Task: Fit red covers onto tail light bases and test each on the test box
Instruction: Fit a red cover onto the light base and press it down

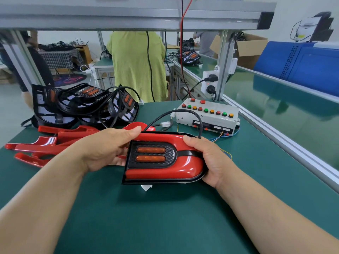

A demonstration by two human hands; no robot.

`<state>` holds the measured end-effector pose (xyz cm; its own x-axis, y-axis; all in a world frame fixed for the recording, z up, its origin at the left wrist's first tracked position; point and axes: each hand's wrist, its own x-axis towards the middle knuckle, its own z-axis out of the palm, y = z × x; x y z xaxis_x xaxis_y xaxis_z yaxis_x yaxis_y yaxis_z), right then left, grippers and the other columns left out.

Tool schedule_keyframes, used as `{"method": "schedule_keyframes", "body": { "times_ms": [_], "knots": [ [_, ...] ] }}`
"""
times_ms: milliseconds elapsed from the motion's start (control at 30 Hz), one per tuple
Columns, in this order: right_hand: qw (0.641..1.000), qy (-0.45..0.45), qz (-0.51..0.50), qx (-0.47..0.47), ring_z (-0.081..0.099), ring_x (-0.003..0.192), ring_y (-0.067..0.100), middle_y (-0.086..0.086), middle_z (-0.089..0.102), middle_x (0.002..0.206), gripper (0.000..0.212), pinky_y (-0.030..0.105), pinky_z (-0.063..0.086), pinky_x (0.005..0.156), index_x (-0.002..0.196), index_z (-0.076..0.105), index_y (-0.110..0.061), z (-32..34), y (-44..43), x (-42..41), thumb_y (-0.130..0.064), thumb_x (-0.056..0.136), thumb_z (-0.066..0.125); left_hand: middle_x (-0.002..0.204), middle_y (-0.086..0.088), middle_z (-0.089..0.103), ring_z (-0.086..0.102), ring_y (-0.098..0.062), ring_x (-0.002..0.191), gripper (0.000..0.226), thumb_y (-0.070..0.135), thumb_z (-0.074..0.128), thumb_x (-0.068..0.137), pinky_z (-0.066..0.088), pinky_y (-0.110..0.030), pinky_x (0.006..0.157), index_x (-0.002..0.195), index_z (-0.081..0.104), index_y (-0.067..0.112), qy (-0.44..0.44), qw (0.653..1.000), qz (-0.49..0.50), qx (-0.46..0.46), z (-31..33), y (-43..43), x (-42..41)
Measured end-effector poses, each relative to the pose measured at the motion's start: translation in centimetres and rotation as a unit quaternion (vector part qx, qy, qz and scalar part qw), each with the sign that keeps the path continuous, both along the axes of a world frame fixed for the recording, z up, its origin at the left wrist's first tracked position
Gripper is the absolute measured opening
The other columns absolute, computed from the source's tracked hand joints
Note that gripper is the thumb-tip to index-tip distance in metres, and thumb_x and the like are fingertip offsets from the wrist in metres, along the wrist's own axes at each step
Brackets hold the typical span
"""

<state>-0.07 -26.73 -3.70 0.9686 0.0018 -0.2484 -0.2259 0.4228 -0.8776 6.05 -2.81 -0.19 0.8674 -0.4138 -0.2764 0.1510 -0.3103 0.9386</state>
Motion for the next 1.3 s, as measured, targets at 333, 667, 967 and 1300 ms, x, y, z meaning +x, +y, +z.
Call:
{"method": "schedule_keyframes", "body": {
  "times_ms": [333,667,967,1300],
  "knots": [
    [1.0,-0.003,0.014,-0.009,0.064,0.094,0.037,0.029,0.064,0.122,0.07,0.052,0.055,0.085,0.13,0.056,0.002,0.0,0.0,-0.2,-0.026,0.068,0.072,0.118,-0.013,0.072,0.063,-0.038,0.118,0.062,0.057,0.059,0.081,0.045,-0.056,0.106,0.12,0.07,0.01,0.01,0.999,0.04,-0.016,-0.5,-0.5,0.0],
    [1.0,-0.015,0.014,-0.001,0.071,0.071,0.029,0.017,0.072,0.095,0.056,0.041,0.062,0.065,0.112,0.063,-0.009,-0.4,-0.2,0.0,-0.027,0.061,0.077,0.126,-0.023,0.065,0.058,-0.043,0.123,0.063,0.045,0.07,0.074,0.04,-0.062,0.108,0.125,0.067,0.009,0.032,0.993,0.092,-0.063,-0.5,-1.4,-0.7],
    [1.0,-0.022,0.01,-0.006,0.07,0.072,0.03,0.018,0.072,0.094,0.05,0.042,0.061,0.066,0.107,0.063,-0.009,-0.5,-0.2,0.0,-0.025,0.062,0.078,0.12,-0.02,0.069,0.063,-0.041,0.116,0.05,0.037,0.067,0.077,0.043,-0.06,0.106,0.122,0.071,0.015,0.02,0.991,0.093,-0.097,-0.8,-2.0,-0.8],
    [0.999,-0.04,-0.021,-0.012,0.07,0.061,0.027,0.015,0.073,0.08,0.014,0.038,0.06,0.056,0.094,0.064,-0.009,-0.7,-0.3,0.2,-0.012,0.084,0.072,0.107,-0.028,0.071,0.066,-0.049,0.104,0.058,0.036,0.069,0.077,0.052,-0.062,0.093,0.117,0.067,-0.006,-0.008,0.989,0.115,-0.093,-0.6,-2.6,-1.2]
  ]
}}
